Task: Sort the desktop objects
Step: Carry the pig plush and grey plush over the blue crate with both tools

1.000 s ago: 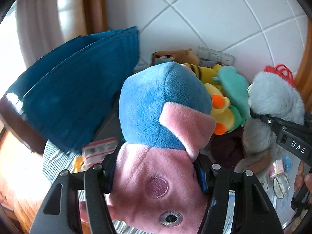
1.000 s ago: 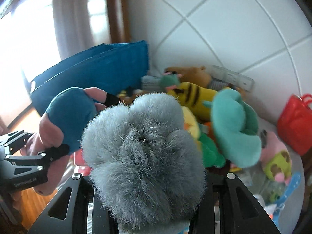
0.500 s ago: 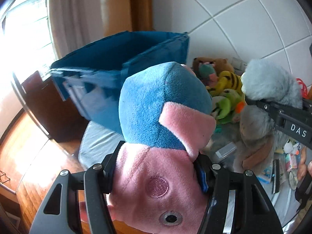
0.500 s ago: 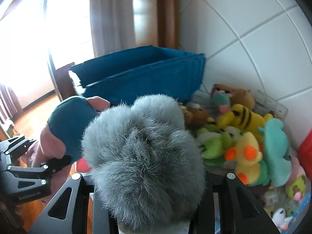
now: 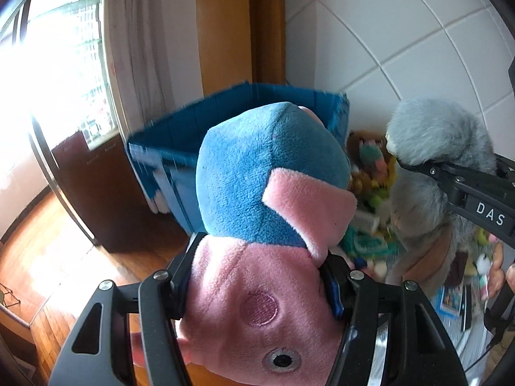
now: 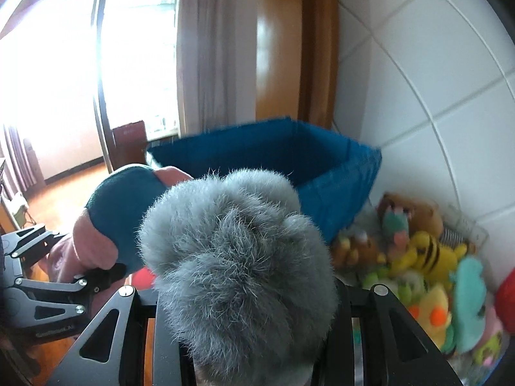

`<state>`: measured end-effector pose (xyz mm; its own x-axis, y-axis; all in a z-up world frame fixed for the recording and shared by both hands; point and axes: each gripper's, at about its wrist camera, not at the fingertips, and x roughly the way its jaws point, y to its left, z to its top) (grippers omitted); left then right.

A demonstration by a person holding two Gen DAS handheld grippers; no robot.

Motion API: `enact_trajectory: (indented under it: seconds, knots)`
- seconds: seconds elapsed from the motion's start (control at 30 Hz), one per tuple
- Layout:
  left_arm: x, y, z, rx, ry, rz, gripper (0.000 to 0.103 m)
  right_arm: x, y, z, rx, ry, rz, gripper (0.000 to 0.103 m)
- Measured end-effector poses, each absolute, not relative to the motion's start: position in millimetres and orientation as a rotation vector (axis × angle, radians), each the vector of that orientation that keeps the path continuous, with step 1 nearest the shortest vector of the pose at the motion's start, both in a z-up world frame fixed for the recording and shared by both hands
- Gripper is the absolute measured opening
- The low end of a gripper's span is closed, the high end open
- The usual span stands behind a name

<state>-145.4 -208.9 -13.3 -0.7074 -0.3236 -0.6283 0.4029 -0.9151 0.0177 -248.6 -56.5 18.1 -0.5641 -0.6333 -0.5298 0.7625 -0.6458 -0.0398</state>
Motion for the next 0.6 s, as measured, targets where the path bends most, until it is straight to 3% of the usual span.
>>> enact_trajectory:
  seconds: [0.3, 0.6]
  knots:
    - [-224, -272, 39, 0.826, 0.109, -2.554, 0.062, -321, -130, 74, 0.456, 0.328, -2.175, 0.035]
    - [-295, -349, 19, 0.896, 0.15, -2.507, 0.062, -404, -215, 50, 0.558, 0.306, -2.147, 0.035]
